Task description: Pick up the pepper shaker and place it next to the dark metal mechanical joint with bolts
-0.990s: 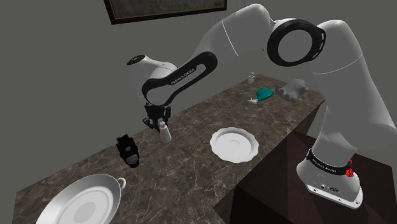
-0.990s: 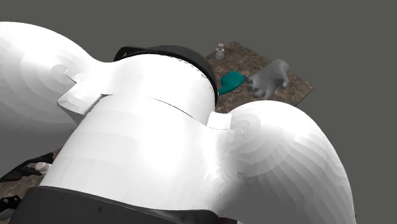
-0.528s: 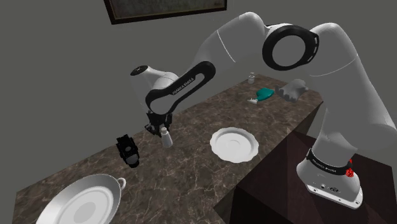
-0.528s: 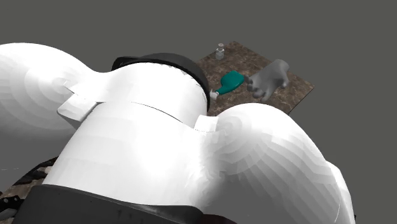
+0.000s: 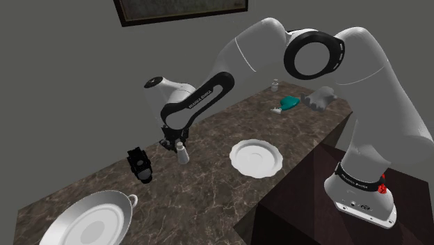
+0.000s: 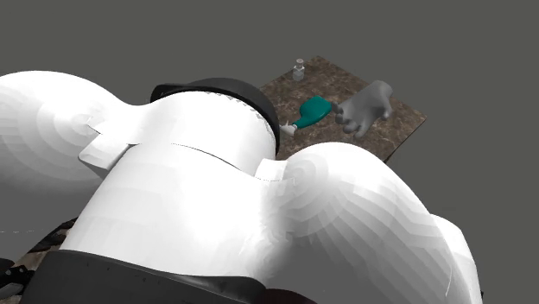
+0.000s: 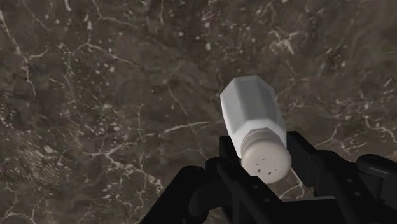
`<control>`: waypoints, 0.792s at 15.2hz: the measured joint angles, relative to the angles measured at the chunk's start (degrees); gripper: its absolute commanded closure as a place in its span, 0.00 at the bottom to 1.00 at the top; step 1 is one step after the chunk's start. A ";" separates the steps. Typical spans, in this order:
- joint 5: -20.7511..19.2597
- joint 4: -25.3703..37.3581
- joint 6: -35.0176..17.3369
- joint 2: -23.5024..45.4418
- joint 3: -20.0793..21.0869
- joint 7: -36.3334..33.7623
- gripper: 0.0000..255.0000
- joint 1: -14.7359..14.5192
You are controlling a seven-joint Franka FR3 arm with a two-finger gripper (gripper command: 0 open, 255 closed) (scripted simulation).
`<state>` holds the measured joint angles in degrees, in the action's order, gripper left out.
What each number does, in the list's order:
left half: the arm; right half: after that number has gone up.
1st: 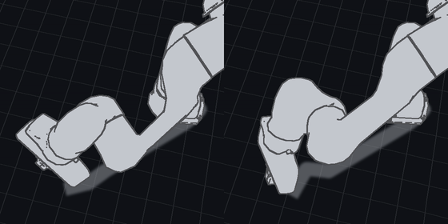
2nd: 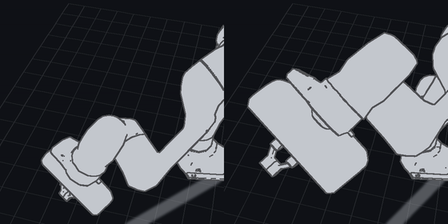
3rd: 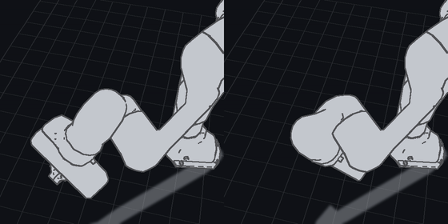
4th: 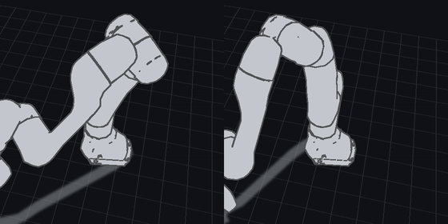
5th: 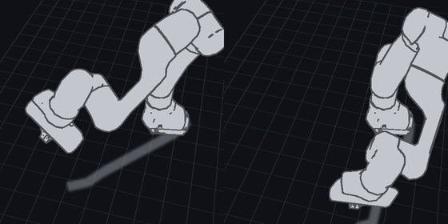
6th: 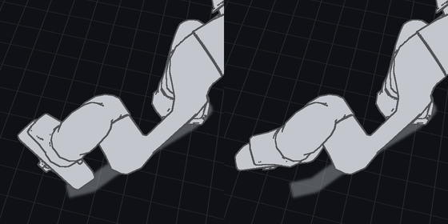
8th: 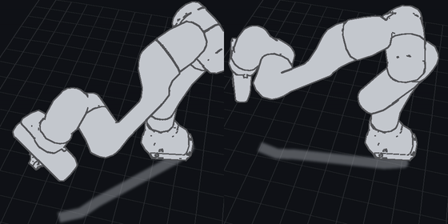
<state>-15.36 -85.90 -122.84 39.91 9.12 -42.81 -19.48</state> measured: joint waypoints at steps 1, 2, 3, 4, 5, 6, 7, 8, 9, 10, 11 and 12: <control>0.00 0.00 -0.01 0.01 0.00 0.00 1.00 0.00; 0.00 0.01 -0.01 0.01 0.00 0.00 0.00 0.00; 0.00 0.01 -0.01 0.01 0.00 0.00 0.00 0.00; 0.00 0.01 -0.01 0.01 0.00 0.00 0.00 0.00; 0.00 0.01 -0.01 0.01 0.00 0.00 0.00 0.00; 0.00 0.01 -0.01 0.01 0.00 0.00 0.00 0.00; 0.00 0.01 -0.01 0.01 0.00 0.00 0.00 0.00; 0.00 0.01 -0.01 0.01 0.00 0.00 0.00 0.00; 0.11 0.26 0.57 -0.33 0.06 0.18 0.00 0.06; 0.27 0.52 1.49 -0.99 0.19 0.20 0.00 -0.02; 0.50 1.32 2.98 -1.74 0.37 0.29 0.00 -0.18; 0.70 1.57 4.09 -2.61 0.52 0.41 0.00 -0.20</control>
<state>-14.66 -84.33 -118.75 37.29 9.65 -42.40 -19.69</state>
